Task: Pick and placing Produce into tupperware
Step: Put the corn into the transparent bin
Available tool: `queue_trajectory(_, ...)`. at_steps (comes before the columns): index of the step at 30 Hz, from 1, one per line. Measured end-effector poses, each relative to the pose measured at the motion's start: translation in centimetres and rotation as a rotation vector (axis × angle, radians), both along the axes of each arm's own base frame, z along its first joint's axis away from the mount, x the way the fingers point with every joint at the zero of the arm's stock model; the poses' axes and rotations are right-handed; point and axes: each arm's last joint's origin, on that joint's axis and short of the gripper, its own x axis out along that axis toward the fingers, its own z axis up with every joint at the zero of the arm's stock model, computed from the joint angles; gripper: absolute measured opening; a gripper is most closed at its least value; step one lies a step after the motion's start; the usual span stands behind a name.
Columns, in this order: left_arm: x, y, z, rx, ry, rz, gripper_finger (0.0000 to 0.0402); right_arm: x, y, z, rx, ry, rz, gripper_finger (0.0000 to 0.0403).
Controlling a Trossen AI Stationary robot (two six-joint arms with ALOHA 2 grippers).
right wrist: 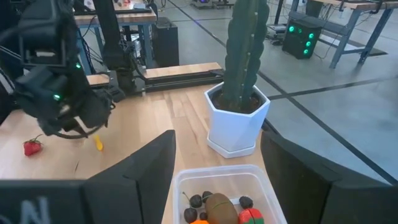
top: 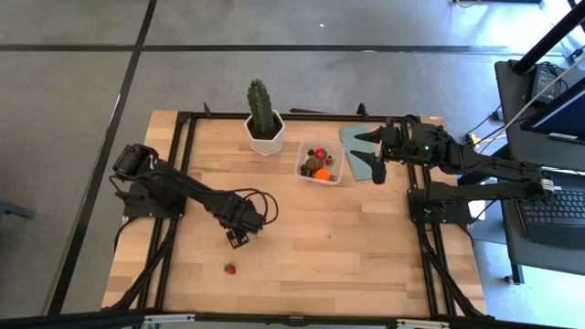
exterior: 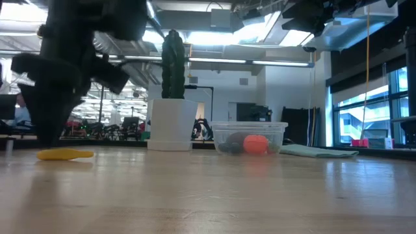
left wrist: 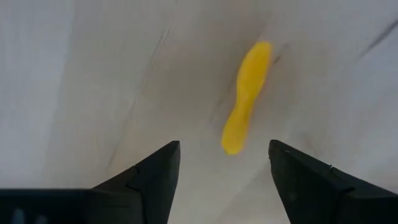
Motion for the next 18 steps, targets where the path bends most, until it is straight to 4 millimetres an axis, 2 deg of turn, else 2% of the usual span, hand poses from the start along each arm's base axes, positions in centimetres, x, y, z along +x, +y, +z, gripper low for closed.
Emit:
queue_trajectory(5, -0.1, 0.5, -1.4, -0.041, -0.034, 0.022, 0.0232, 0.0, 0.0, 0.0, 0.025, -0.008, -0.006, 0.0239)
queue_trajectory(12, -0.6, 0.7, -2.1, -0.045, -0.033, 0.022, 0.0231, 0.0, 0.0, 0.0, 0.05, -0.015, -0.011, 0.0239)
queue_trajectory(18, -0.5, 0.6, -2.2, -0.071, -0.047, 0.023, 0.0203, 0.0, 0.0, 0.2, 0.043, -0.032, -0.01, 0.0239)
